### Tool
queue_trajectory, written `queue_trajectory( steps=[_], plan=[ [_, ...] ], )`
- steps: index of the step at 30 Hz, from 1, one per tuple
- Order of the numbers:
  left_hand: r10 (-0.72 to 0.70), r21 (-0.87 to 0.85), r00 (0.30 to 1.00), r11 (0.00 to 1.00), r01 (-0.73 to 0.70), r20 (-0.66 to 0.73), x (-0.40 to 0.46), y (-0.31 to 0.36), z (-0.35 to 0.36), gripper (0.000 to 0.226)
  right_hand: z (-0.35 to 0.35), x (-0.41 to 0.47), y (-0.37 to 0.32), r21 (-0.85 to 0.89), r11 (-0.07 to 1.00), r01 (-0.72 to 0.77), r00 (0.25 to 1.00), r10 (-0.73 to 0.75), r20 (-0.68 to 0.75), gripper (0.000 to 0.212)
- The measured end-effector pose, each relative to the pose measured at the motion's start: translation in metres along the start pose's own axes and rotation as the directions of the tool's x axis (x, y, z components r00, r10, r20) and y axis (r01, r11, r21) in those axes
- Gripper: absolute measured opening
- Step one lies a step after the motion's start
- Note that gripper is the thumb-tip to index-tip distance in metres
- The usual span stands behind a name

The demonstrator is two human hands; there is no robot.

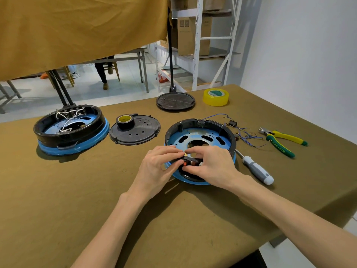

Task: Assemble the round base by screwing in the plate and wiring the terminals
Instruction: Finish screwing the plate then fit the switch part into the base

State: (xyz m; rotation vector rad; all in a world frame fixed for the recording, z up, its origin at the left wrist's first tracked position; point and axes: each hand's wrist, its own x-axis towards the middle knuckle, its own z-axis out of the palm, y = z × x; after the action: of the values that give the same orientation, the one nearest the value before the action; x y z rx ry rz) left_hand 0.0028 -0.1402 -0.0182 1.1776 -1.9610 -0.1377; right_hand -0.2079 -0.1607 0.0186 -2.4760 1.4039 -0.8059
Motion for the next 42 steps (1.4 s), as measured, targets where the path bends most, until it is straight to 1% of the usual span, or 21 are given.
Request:
queue_trajectory(
  steps=[4, 8, 14, 20, 22, 25, 28, 30, 35, 39, 42],
  plan=[
    [-0.02, -0.026, 1.0, 0.999, 0.02, 0.001, 0.001, -0.001, 0.001, 0.032, -0.001, -0.001, 0.002, 0.004, 1.0, 0.024, 0.999, -0.024, 0.028, 0.049],
    [-0.034, -0.041, 0.999, 0.999, 0.034, 0.006, 0.002, 0.0, 0.0, 0.032, 0.002, -0.003, -0.002, -0.025, 0.999, 0.037, 0.999, -0.038, -0.037, 0.05],
    [-0.016, -0.03, 0.999, 0.999, 0.017, 0.03, 0.001, 0.002, -0.002, 0.033, 0.001, -0.006, -0.003, -0.029, 0.997, 0.074, 0.995, -0.076, -0.06, 0.045],
    [-0.005, -0.017, 0.998, 1.0, 0.006, 0.063, -0.001, 0.001, -0.005, 0.036, -0.001, 0.0, -0.003, -0.085, 0.992, 0.096, 0.995, -0.093, 0.047, 0.048],
    [-0.01, -0.015, 0.998, 1.0, 0.011, 0.063, -0.003, 0.001, -0.005, 0.038, -0.001, 0.001, -0.002, -0.059, 0.995, 0.078, 0.995, -0.074, 0.072, 0.049],
    [-0.006, -0.02, 0.998, 1.0, 0.007, 0.061, -0.003, 0.002, -0.006, 0.038, -0.003, 0.003, -0.002, 0.023, 0.999, 0.04, 0.995, -0.042, 0.09, 0.049],
    [-0.01, -0.024, 0.998, 1.0, 0.011, 0.067, -0.004, 0.003, -0.006, 0.04, -0.006, 0.004, -0.001, 0.024, 0.999, 0.039, 0.991, -0.042, 0.128, 0.047],
    [-0.01, -0.019, 0.998, 1.0, 0.012, 0.069, -0.006, 0.003, -0.006, 0.043, -0.006, 0.003, 0.0, 0.019, 0.999, 0.043, 0.99, -0.045, 0.132, 0.047],
    [-0.019, -0.039, 0.999, 0.999, 0.021, 0.039, -0.004, 0.006, -0.005, 0.04, -0.001, 0.002, -0.001, -0.036, 0.999, 0.026, 0.998, -0.024, 0.057, 0.045],
    [-0.022, -0.048, 0.999, 0.999, 0.023, 0.023, -0.004, 0.007, -0.005, 0.041, -0.002, 0.005, -0.003, -0.015, 1.0, 0.003, 0.996, -0.002, 0.092, 0.044],
    [-0.01, -0.02, 0.999, 1.0, 0.01, 0.037, -0.009, 0.009, -0.004, 0.048, -0.007, 0.009, -0.003, 0.02, 1.0, -0.01, 0.987, 0.006, 0.163, 0.045]
  ],
)
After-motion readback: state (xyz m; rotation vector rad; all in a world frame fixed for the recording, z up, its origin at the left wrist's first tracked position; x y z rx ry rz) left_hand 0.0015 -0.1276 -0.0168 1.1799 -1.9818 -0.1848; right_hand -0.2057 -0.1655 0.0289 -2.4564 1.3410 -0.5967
